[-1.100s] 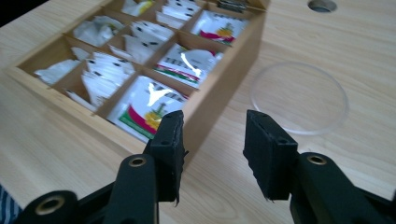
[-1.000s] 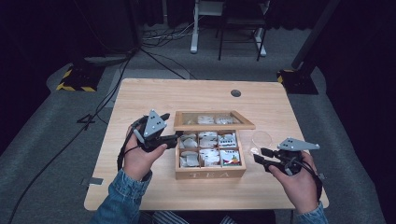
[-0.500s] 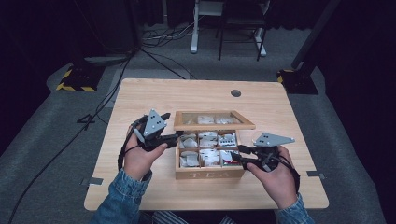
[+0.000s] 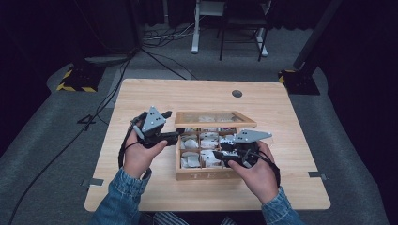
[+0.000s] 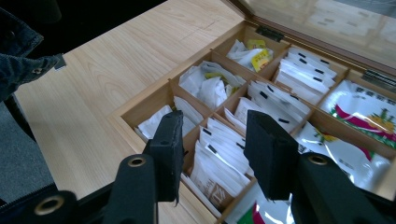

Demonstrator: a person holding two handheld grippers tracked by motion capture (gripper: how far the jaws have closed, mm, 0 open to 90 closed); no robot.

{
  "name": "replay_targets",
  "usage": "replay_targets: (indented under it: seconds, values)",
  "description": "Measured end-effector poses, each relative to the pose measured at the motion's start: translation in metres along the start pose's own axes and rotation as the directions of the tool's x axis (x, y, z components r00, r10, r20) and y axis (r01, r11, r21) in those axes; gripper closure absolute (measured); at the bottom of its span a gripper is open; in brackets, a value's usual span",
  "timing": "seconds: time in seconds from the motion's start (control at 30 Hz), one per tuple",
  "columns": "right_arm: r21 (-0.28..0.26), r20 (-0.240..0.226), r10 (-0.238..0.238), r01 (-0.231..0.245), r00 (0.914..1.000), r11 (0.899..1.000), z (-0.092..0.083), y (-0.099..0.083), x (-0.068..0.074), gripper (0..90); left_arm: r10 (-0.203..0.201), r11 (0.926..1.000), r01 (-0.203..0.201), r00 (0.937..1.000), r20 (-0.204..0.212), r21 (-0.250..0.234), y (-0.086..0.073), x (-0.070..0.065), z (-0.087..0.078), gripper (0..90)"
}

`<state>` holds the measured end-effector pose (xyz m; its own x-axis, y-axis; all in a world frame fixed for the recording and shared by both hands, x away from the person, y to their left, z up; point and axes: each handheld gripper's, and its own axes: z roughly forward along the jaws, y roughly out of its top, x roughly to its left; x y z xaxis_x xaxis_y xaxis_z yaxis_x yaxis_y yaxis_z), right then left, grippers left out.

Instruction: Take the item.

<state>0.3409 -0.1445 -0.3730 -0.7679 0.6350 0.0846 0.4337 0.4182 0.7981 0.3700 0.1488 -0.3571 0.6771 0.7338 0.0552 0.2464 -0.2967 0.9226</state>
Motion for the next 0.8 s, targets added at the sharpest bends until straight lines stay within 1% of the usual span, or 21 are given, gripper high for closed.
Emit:
replay_targets:
  seconds: [0.27, 0.43, 0.63, 0.8]
  values:
    - [0.012, -0.014, -0.031, 0.032, 0.9994, 0.999, 0.016, 0.011, 0.012, 58.5, 0.013, 0.9999, -0.013, 0.9998, -0.015, 0.002, 0.003, 0.001, 0.000, 32.0]
    - [0.021, -0.027, -0.040, 0.040, 0.9989, 0.999, 0.027, 0.015, 0.018, 58.5, 0.010, 1.0000, -0.010, 0.9999, -0.007, 0.002, 0.004, 0.002, 0.001, 32.1]
    - [0.032, -0.032, -0.043, 0.044, 0.9986, 0.999, 0.038, 0.018, 0.021, 59.0, 0.004, 1.0000, -0.004, 1.0000, 0.000, -0.002, 0.005, 0.003, 0.002, 32.1]
    - [0.039, -0.045, -0.049, 0.050, 0.9978, 0.998, 0.046, 0.020, 0.024, 59.9, 0.015, 0.9998, -0.015, 0.9999, 0.000, 0.010, 0.003, 0.001, 0.005, 32.1]
